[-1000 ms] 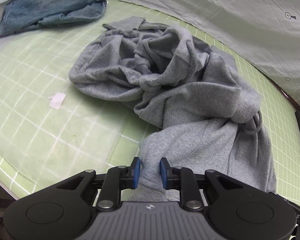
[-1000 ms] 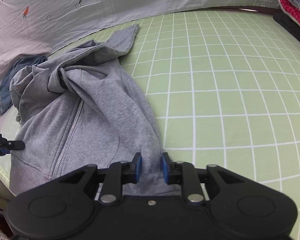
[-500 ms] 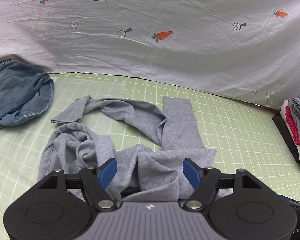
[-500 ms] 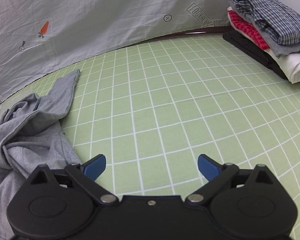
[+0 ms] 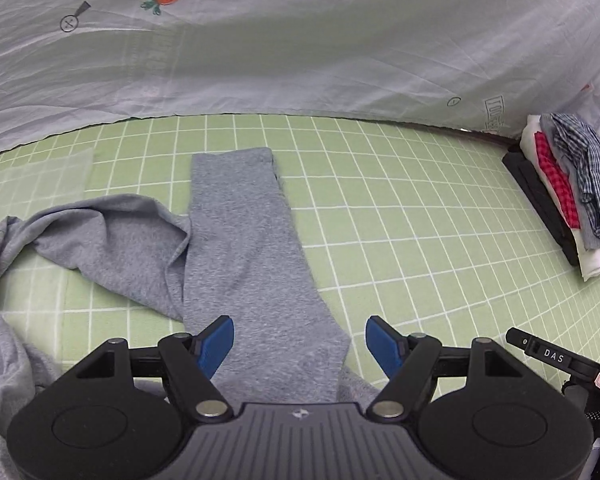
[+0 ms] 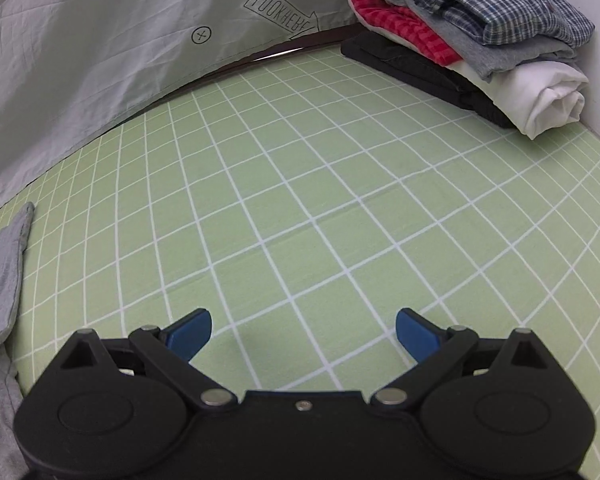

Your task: Fold clothes

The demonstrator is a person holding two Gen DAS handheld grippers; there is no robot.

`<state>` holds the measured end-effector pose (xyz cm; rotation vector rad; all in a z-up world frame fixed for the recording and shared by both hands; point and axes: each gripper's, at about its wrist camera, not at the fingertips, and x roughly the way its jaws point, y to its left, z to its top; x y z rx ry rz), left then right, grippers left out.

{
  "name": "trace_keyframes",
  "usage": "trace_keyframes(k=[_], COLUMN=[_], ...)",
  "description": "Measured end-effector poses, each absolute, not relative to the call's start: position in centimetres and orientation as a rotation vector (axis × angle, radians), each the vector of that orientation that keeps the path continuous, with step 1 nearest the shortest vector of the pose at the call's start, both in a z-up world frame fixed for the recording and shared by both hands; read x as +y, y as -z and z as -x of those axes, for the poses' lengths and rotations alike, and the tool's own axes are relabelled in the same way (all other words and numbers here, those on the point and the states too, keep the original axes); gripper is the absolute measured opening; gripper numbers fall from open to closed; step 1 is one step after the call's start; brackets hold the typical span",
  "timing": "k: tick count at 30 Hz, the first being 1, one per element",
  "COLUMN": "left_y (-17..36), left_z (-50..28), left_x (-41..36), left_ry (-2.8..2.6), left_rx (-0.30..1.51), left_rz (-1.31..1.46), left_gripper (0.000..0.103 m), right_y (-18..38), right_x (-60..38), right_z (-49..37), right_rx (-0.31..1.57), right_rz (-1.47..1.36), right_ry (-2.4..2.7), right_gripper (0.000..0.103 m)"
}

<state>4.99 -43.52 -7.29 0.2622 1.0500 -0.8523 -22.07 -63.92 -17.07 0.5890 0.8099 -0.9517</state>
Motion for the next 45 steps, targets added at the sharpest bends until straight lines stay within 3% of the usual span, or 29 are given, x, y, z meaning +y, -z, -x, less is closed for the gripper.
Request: trace_keyframes(k=[6,7,8,9,10,14,18,27,32,37,42,45], left_y=[9.9,10.3,10.8,11.0,10.9,9.1,5.4,2.6,3.9,8.8,12.5,13.2], left_z=[-4.3,-4.4,-4.6,-4.9,-5.1,-5.7,-4.6,-2.6,-2.2,-2.6,-2.0,-2.0], left_x=[-45.3,-45.4,-45.4,-45.3,-44.8,-42.1,-38.4,-22.6,-14.6,-8.0,-6.4,-6.6], left_ry=[0.826,0.801,0.771,0.744,0.724,0.679,0.622,0.353,0.212,0.094,0.122,0.148], left_rx=[1.101,1.107,1.111,1.114,1.118,1.083,0.925,0.834,0.867,1.014,1.095,1.108], left_rz=[-0.331,-0.346,-0.365,-0.369,-0.349,-0.206,-0.209,0.048,0.236,0.474,0.513,0.481], left_gripper=[0.076,0.07,0.047,0.032,0.008,0.008,0.008,0.008,0.008,0.009,0.021,0.039], right_y=[17.3,17.3,17.3,17.3,17.3,16.5,15.7,13.8,13.4,13.0,12.7,12.9], right_x=[-65.3,-65.3,-65.4,-65.4,-65.3,-63.9,-62.4,-57.3,-53.7,-50.3,-47.4,-46.9], right_z=[22.7,22.6,22.4,22.2,22.1,21.7,21.4,20.0,18.5,15.8,12.7,10.2], right_rx=[0.825,0.825,0.828,0.833,0.836,0.845,0.854,0.881,0.915,0.917,0.905,0.897], right_rz=[-0.621,-0.615,-0.609,-0.603,-0.6,-0.57,-0.536,-0.434,-0.377,-0.308,-0.251,-0.266], right_ry=[0.98,0.981,0.98,0.977,0.973,0.936,0.896,0.786,0.714,0.601,0.487,0.455], right_gripper=[0.1,0.1,0.1,0.1,0.1,0.1,0.1,0.1,0.1,0.1,0.103,0.103])
